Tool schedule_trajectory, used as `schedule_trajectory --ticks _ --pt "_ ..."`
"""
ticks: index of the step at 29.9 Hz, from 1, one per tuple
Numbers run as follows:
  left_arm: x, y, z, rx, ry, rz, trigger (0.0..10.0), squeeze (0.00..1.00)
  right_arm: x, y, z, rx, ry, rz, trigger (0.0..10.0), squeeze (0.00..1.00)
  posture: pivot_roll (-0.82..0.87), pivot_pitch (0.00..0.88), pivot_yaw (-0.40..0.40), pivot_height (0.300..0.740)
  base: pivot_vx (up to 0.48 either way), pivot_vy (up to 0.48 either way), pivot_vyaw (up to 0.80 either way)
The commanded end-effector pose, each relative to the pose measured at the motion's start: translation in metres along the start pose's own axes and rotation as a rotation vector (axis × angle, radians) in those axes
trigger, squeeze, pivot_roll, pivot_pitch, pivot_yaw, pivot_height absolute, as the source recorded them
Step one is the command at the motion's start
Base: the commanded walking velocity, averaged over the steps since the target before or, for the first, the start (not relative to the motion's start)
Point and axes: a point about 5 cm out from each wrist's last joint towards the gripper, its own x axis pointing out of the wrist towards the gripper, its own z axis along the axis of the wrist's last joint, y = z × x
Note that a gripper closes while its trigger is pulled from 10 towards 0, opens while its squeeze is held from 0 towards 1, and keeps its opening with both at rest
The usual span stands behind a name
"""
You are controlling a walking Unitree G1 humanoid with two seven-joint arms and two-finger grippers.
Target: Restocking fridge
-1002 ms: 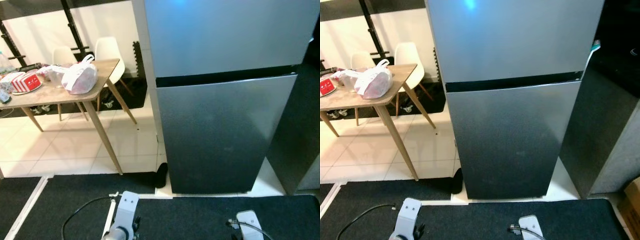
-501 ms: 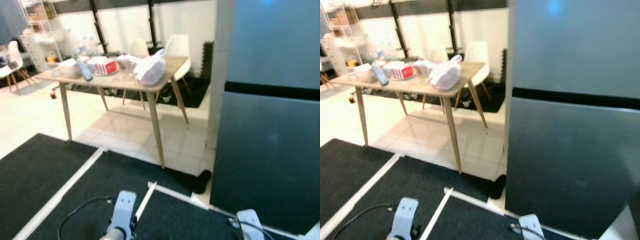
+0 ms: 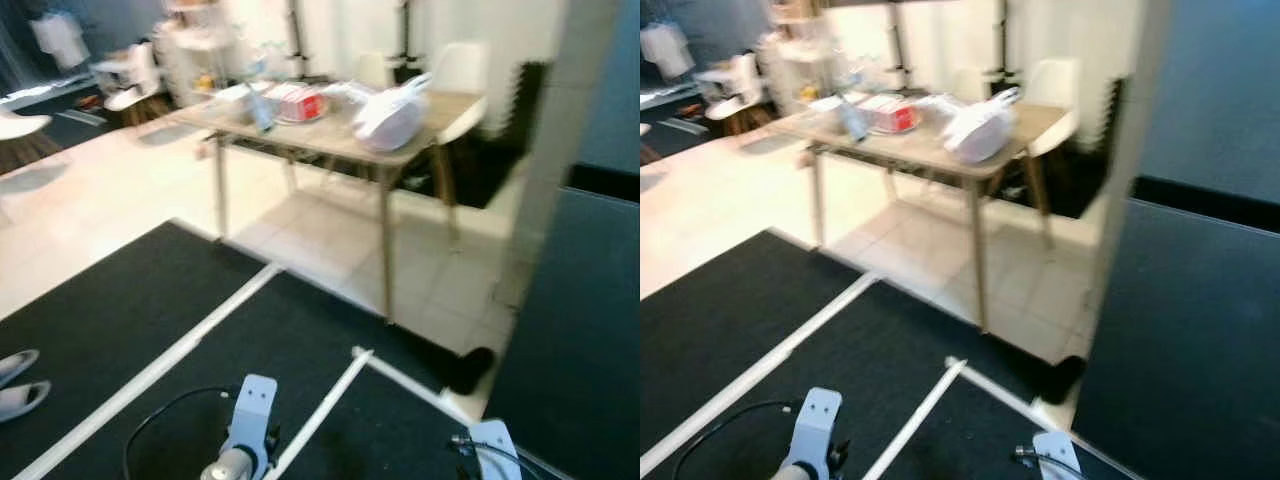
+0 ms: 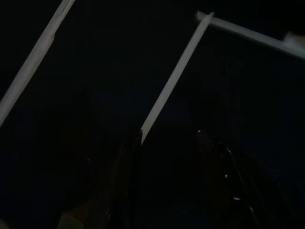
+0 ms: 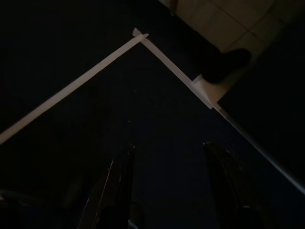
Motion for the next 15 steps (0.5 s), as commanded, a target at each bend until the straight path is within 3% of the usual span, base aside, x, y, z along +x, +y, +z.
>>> schedule_trajectory --ticks 1,15 --pt "-0.0010 0.0037 -0.0010 -0.012 -0.002 0.012 10.0 0.00 0.0004 0.0048 0.0011 0.003 -0.004 0.013 10.0 0.00 -0.08 0.032 0.081 0.726 0.000 0.000 0.80" --pt "-0.0011 0.0054 -0.0018 -0.015 0.002 0.016 10.0 0.00 0.0004 0.0038 0.0028 0.003 -0.021 0.005 10.0 0.00 -0.08 0.037 0.080 0.726 0.000 0.000 0.79"
